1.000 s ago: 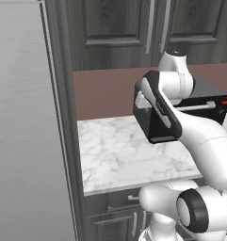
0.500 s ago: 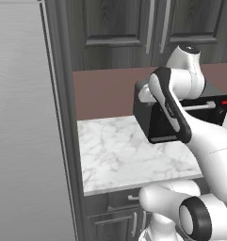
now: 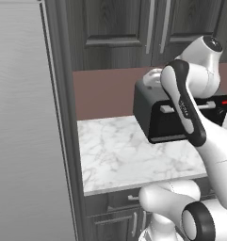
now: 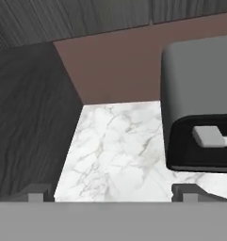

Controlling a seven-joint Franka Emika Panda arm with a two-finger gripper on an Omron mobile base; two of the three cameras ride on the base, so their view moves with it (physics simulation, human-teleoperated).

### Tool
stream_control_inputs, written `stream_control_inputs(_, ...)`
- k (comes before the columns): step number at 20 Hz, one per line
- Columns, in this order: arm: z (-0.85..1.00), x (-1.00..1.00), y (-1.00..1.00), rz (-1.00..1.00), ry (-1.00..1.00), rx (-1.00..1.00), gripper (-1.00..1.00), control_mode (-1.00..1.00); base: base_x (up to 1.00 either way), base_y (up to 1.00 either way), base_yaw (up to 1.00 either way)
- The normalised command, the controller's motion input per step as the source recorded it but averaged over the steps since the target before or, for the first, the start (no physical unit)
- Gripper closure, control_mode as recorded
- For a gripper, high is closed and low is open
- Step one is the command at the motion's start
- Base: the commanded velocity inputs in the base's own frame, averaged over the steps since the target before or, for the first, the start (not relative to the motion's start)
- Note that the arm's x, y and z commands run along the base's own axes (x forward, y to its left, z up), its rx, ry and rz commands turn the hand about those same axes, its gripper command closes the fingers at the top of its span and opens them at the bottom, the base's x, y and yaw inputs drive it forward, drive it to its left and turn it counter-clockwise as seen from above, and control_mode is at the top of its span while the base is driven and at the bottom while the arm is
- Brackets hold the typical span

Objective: Move the bowls from the cabinet to the plates on the dining table.

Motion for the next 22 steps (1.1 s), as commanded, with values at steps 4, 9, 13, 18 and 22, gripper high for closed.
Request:
stream_control_inputs(4, 0.57, 0.02, 0.03, 0.0, -0.16, 0.06, -1.0, -1.0, 0.0, 0.0, 0.0)
stream_control_inputs(9, 0.49, 0.05, 0.02, 0.0, -0.13, 0.03, -1.0, -1.0, 0.0, 0.0, 0.0)
stream_control_inputs(13, 0.42, 0.12, 0.06, 0.0, -0.11, 0.0, -1.0, -1.0, 0.0, 0.0, 0.0)
stream_control_inputs(18, 0.3, 0.26, 0.04, -0.01, -0.03, 0.0, -1.0, -1.0, 0.0, 0.0, 0.0)
stream_control_inputs(22, 0.28, 0.38, 0.01, -0.03, 0.0, -0.01, -1.0, -1.0, 0.0, 0.0, 0.0)
